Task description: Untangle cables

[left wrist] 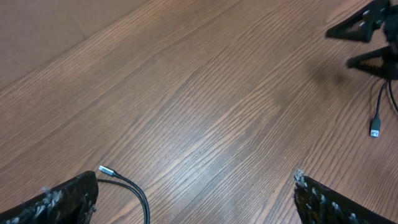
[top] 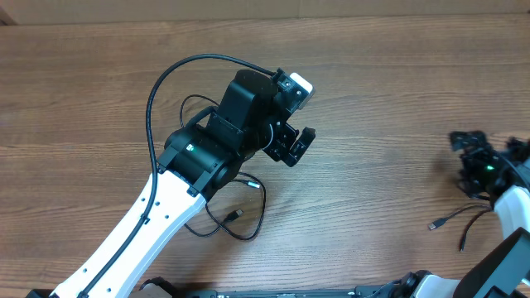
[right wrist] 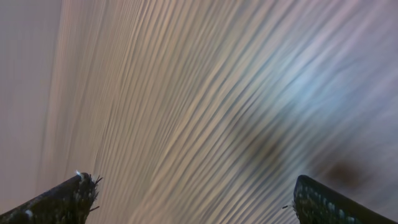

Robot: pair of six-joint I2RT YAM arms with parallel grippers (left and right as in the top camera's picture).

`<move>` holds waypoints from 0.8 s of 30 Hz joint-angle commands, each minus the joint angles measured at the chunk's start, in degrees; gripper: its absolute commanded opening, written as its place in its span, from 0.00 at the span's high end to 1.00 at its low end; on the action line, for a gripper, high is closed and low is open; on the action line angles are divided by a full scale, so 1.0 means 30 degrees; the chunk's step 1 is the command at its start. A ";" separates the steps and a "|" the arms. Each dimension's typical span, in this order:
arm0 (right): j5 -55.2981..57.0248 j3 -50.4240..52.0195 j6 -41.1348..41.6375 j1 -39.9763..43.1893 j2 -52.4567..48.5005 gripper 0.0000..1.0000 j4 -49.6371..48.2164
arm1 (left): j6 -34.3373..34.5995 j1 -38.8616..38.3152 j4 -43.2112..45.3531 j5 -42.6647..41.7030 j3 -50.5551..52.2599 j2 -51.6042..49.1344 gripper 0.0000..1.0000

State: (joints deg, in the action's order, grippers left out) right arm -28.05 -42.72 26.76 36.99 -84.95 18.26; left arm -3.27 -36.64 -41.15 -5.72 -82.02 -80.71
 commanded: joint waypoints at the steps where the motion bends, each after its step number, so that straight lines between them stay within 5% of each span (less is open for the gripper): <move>1: -0.1406 -0.0051 -0.1020 -0.1486 -0.0022 0.00 0.0729 | 0.0168 0.0080 0.0058 0.0117 -0.0109 0.0036 0.00; 10: -0.1362 -0.0051 -0.0947 -0.8604 -0.0022 0.00 0.1377 | 0.0146 0.0087 0.0073 0.0211 -0.0109 0.0036 0.00; 16: -0.0969 -0.0051 -0.0940 -1.1737 -0.0022 0.00 0.1326 | 0.0517 0.0342 -0.0889 0.4189 -0.0109 0.0036 0.00; 20: -0.0969 -0.0051 -0.0947 -1.2641 -0.0022 0.00 0.1333 | 0.3111 0.2186 -0.2550 0.5238 -0.0109 0.0036 0.00; 24: -0.0976 -0.0051 -0.0867 -1.3172 -0.0022 0.00 0.1333 | 0.3184 0.6142 -0.3993 0.2127 -0.0109 0.0029 0.01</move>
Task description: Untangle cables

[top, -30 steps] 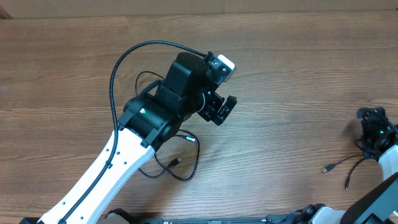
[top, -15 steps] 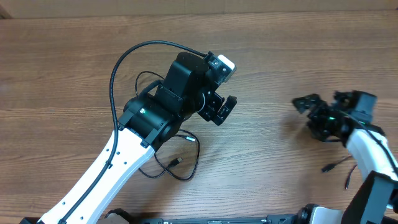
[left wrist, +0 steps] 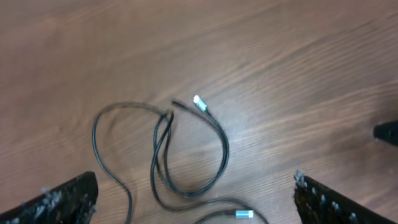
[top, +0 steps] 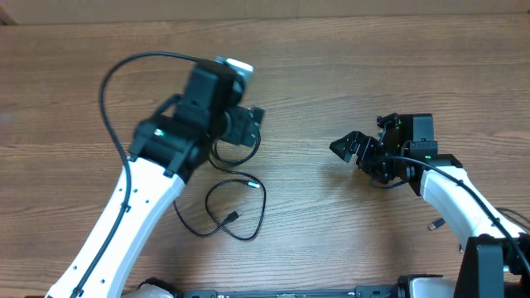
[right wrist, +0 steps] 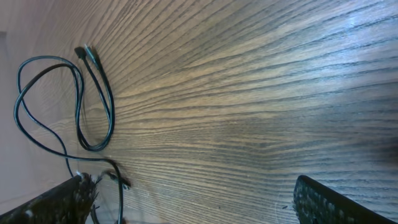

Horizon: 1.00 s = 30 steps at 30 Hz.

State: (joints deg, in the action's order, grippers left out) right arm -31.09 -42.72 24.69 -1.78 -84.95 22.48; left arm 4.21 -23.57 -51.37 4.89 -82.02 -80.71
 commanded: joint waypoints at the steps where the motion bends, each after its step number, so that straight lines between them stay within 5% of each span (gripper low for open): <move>1: 0.0007 -0.0051 -0.0175 -0.0262 -0.0022 0.00 -0.0066 | 0.0736 0.2506 -0.0976 -0.1545 -0.0109 -0.0044 0.00; 7: -0.0036 -0.0051 0.0262 -0.0262 -0.0022 0.00 -0.0007 | 0.0750 0.3840 -0.2004 -0.4175 -0.0102 -0.1435 0.01; 19: 0.0044 -0.0051 0.0248 -0.0262 -0.0015 0.00 0.0124 | 0.1814 0.3694 -0.1800 -0.4146 -0.0102 -0.6069 0.00; 24: 0.0044 -0.0051 0.0248 -0.0262 -0.0015 0.00 0.0153 | 0.2106 0.3672 -0.1778 -0.4095 -0.0102 -0.8378 0.22; 27: 0.0051 -0.0051 0.0248 -0.0262 -0.0015 0.00 0.0066 | 0.2259 0.3672 -0.1625 -0.3993 -0.0102 -0.8976 0.14; 30: 0.0051 -0.0051 0.0240 -0.0262 -0.0022 0.00 0.0080 | 0.2259 0.3672 -0.1413 -0.3898 -0.0102 -0.9413 0.18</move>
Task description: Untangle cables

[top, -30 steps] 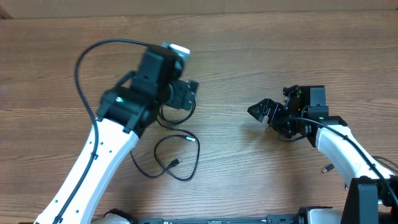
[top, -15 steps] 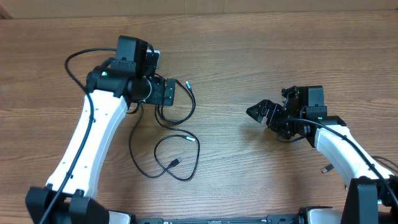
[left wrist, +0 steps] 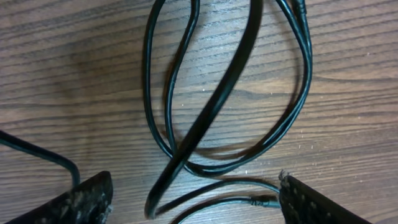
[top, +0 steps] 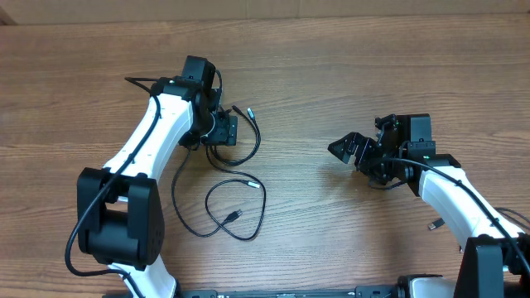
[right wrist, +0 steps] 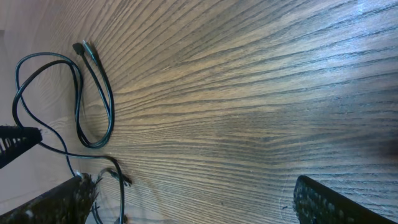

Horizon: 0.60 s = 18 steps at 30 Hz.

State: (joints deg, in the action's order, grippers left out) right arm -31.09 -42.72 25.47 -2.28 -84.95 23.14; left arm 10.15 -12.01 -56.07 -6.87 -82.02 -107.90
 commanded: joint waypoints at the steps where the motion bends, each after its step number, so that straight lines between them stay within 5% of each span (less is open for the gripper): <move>1: 0.0051 -0.0051 -0.0022 -0.0095 -0.0022 0.00 -0.0117 | 0.0277 -0.0175 0.0299 0.0022 -0.0102 -0.0379 0.20; 7: 0.0051 -0.0051 -0.0015 -0.0095 -0.0015 0.00 -0.0095 | 0.0561 -0.0182 0.0867 0.0182 -0.0102 -0.0379 0.41; 18: 0.0044 -0.0051 -0.0029 -0.0095 -0.0022 0.00 0.0342 | 0.0561 -0.0182 0.0984 0.1020 -0.0102 -0.0393 0.41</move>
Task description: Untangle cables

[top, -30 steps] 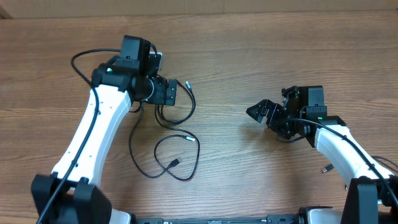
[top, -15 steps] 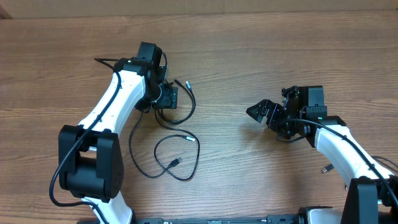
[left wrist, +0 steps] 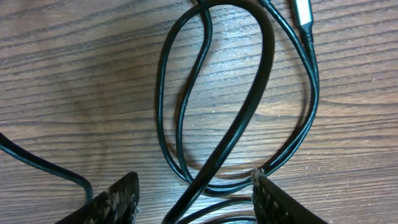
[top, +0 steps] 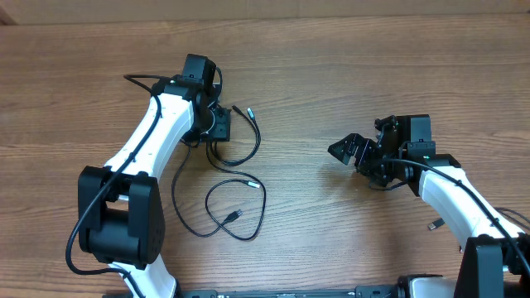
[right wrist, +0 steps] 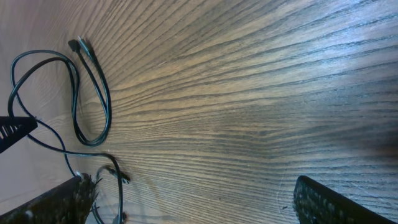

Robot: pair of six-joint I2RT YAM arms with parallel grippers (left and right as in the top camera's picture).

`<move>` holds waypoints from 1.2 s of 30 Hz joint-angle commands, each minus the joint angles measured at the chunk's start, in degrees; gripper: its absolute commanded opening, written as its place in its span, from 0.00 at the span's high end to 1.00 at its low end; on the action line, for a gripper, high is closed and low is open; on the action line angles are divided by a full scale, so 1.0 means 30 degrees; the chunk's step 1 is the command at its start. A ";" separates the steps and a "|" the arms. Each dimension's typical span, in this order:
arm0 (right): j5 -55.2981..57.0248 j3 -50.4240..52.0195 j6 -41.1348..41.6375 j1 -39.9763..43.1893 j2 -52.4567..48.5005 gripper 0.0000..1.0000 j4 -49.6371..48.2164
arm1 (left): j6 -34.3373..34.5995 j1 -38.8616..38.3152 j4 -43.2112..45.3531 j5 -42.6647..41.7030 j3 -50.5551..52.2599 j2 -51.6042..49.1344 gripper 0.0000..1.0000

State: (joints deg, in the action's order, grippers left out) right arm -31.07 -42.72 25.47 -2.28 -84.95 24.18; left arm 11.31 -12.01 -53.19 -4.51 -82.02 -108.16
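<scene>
Black cables lie tangled on the wooden table. An upper loop (top: 251,141) ends in a silver plug (top: 241,110). A lower loop (top: 248,211) has its plug (top: 234,216) inside it. My left gripper (top: 219,127) is down on the upper loop. Its fingers (left wrist: 115,199) stand apart, astride several strands, with a thicker-looking strand (left wrist: 239,124) running between them. The silver plug (left wrist: 303,12) shows at the top right of the left wrist view. My right gripper (top: 349,149) hangs open to the right, well apart from the loops (right wrist: 93,93), with nothing in it.
A further thin cable with a plug (top: 436,224) lies at the front right, beside the right arm (top: 451,194). The left arm's own black lead (top: 137,80) arches behind its wrist. Bare table (top: 315,74) lies between the two grippers.
The left gripper's fingers have drawn closer together round the strands of the upper loop, and the wrist sits slightly lower. The right gripper and the cables have hardly moved.
First the left gripper hung open mid-table and the right was at the far right edge. Then the left was above the loops and the right had come toward the middle. Later the left was down over the upper loop, where its fingers now stand narrower.
</scene>
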 commanded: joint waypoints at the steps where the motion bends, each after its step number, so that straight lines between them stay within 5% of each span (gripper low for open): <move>1: 0.0036 -0.0051 -0.0022 -0.0095 -0.0022 0.00 -0.0007 | 0.0175 -0.0182 0.0080 0.0226 -0.0102 -0.0313 0.35; 20: 0.0036 -0.0051 -0.0087 -0.0095 -0.0015 0.00 0.0831 | 0.0539 -0.0379 0.0787 0.0095 0.1588 -0.0321 0.34; 22: 0.0036 -0.0051 -0.0087 -0.0095 -0.0015 0.00 0.0750 | 0.0539 -0.0379 0.0976 0.0153 0.1821 -0.0321 0.44; 23: 0.0036 -0.0051 -0.0087 -0.0095 -0.0015 0.00 0.0750 | 0.0539 -0.0379 0.0976 0.0153 0.1821 -0.0321 0.60; 24: 0.0036 -0.0051 -0.0087 -0.0095 -0.0015 0.00 0.0765 | 0.0539 -0.0379 0.0976 0.0146 0.1821 -0.0321 0.96; 29: 0.0051 -0.0051 -0.0168 -0.0095 -0.0015 0.00 0.1013 | 0.0459 -0.0379 -0.0226 -0.0663 0.1552 -0.0146 0.96; 36: 0.0189 -0.0051 -0.0160 -0.0095 -0.0015 0.00 0.0911 | -0.2608 -0.0386 -0.5209 -0.0641 -0.2951 0.2171 0.96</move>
State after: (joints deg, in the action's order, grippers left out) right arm -31.05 -42.72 25.43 -2.31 -84.95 27.24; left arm 8.47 -12.78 -65.82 -5.48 -83.02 -107.87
